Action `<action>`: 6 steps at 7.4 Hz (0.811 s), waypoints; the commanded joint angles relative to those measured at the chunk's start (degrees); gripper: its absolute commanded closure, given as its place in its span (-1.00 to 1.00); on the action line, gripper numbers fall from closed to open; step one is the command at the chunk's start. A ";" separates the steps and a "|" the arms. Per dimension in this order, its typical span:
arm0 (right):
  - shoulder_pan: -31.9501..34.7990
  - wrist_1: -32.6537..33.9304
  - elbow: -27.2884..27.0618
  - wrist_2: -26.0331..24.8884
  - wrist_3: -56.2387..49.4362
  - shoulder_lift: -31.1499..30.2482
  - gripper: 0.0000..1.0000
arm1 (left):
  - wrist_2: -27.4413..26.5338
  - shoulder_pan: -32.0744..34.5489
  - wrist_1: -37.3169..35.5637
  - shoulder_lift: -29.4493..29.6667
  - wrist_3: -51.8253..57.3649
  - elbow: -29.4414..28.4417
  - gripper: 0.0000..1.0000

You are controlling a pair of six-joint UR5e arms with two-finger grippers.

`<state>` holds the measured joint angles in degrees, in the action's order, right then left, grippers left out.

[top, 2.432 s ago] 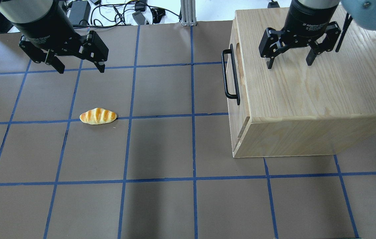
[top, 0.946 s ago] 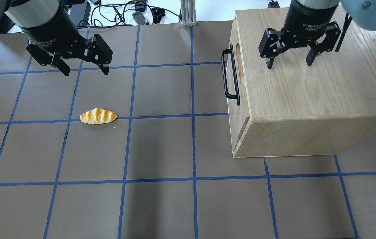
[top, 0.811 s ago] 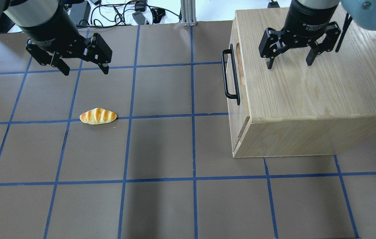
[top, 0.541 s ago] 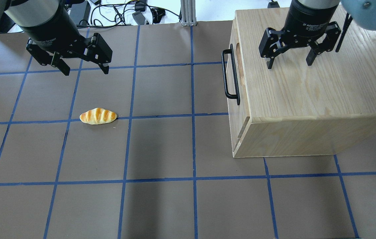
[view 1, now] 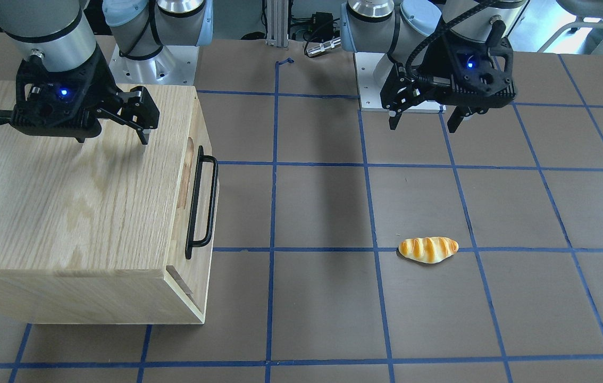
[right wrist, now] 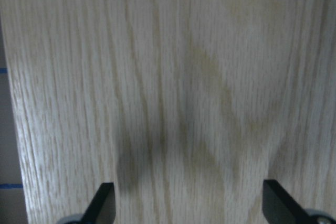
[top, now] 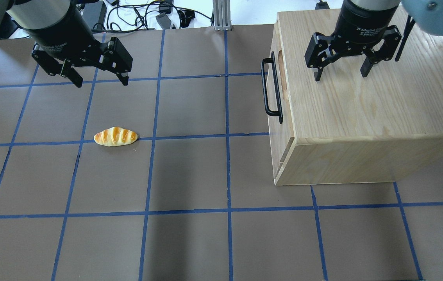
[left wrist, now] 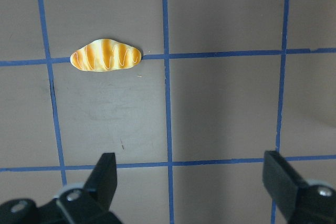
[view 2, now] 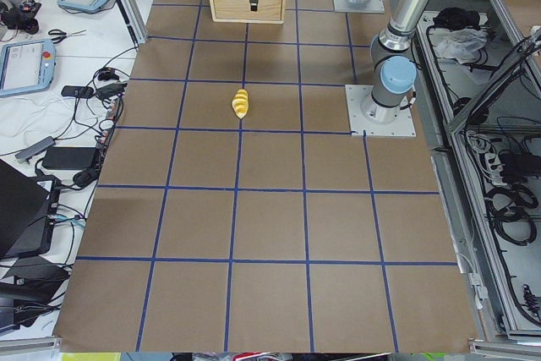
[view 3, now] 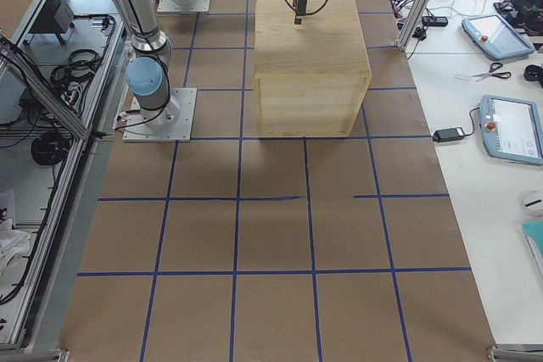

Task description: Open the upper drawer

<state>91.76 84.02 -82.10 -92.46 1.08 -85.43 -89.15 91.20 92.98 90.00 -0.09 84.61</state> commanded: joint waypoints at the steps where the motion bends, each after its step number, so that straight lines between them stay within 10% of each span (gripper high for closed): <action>1: 0.00 0.00 0.01 0.00 -0.03 0.00 -1.00 | 0.03 0.03 0.01 0.08 0.00 -0.15 -1.00; 6: 0.00 0.00 0.01 0.00 0.06 0.00 -1.00 | 0.73 0.11 0.01 0.26 -0.18 -0.15 -1.00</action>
<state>91.76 84.02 -82.09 -92.46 1.13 -85.43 -89.00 91.26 92.99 90.17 -0.13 84.46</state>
